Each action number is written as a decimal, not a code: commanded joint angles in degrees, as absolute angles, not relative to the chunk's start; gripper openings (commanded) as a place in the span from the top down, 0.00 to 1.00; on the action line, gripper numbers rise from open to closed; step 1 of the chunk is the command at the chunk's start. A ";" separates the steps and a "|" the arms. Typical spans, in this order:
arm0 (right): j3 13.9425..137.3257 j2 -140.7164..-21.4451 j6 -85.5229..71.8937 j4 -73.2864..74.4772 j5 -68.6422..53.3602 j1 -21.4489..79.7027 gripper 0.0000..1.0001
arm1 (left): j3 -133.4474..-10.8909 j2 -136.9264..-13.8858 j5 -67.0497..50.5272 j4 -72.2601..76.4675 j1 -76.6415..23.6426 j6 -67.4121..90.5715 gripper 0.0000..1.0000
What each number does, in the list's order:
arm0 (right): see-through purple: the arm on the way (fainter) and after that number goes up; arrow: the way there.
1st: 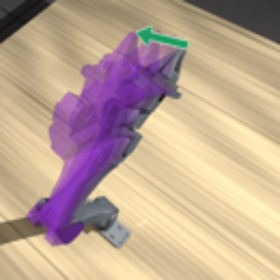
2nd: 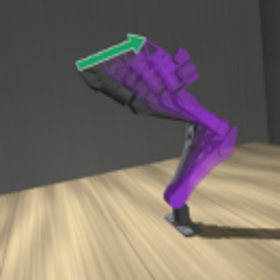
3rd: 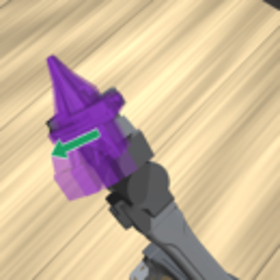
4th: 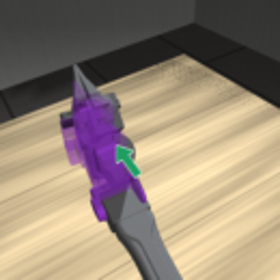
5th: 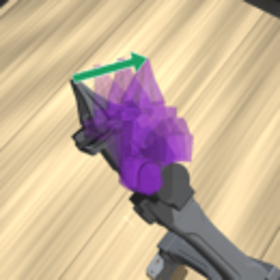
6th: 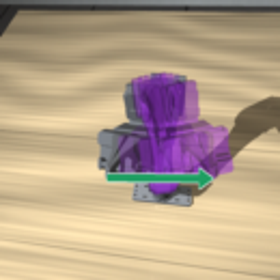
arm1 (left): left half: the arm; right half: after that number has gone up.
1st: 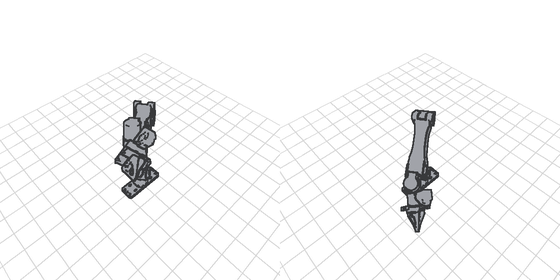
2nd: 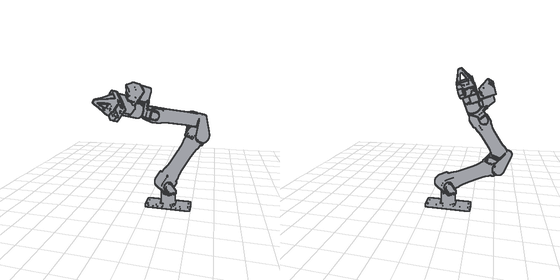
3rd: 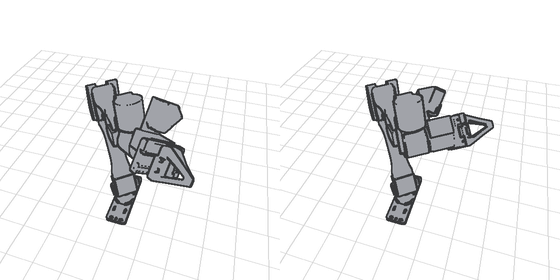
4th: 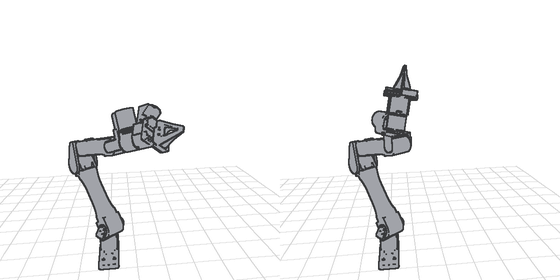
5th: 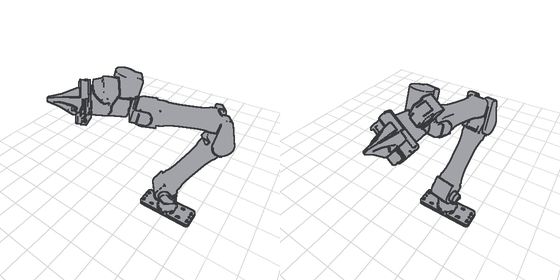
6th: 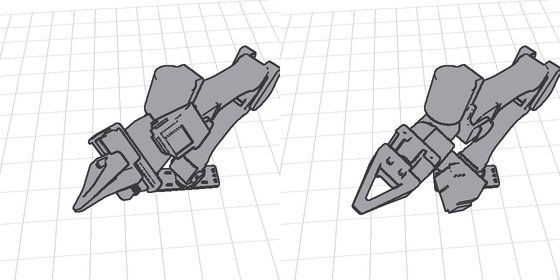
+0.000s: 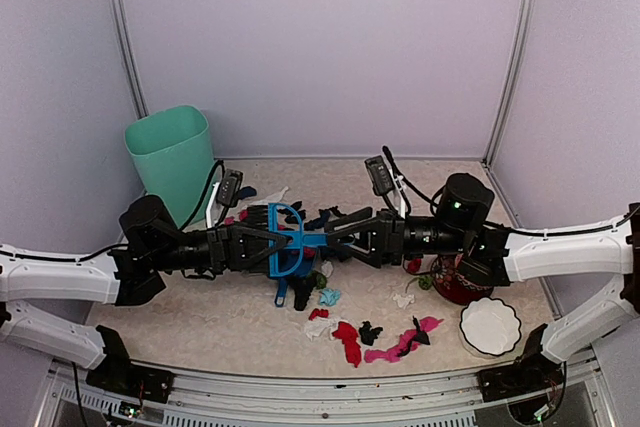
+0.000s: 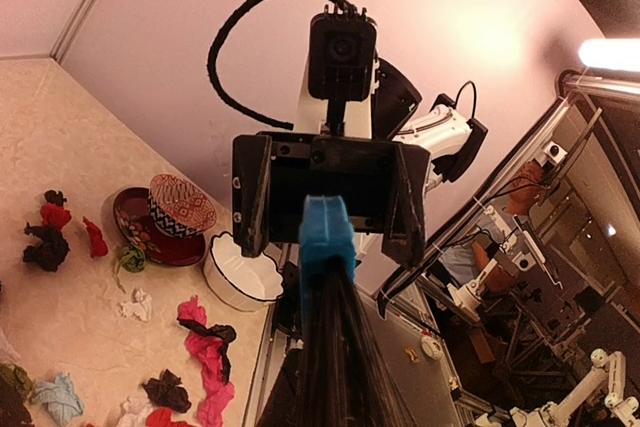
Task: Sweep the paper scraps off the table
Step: Pass from the left arm to the right, then pick up the dustpan from the center of the board.
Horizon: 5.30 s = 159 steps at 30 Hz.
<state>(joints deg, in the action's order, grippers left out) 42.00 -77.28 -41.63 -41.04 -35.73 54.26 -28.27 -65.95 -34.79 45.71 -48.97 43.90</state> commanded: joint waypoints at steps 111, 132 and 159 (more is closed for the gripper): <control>44.23 -57.77 -21.65 5.09 6.31 49.50 1.00 | -33.22 -59.98 10.68 -12.41 -56.32 50.25 0.10; 43.40 -56.48 -22.34 5.84 4.76 49.47 1.00 | -52.61 -89.75 19.17 -27.28 -61.96 49.07 0.23; 40.21 -54.23 -23.64 4.63 4.18 49.48 1.00 | -62.64 -106.57 22.49 -29.54 -61.43 44.77 0.58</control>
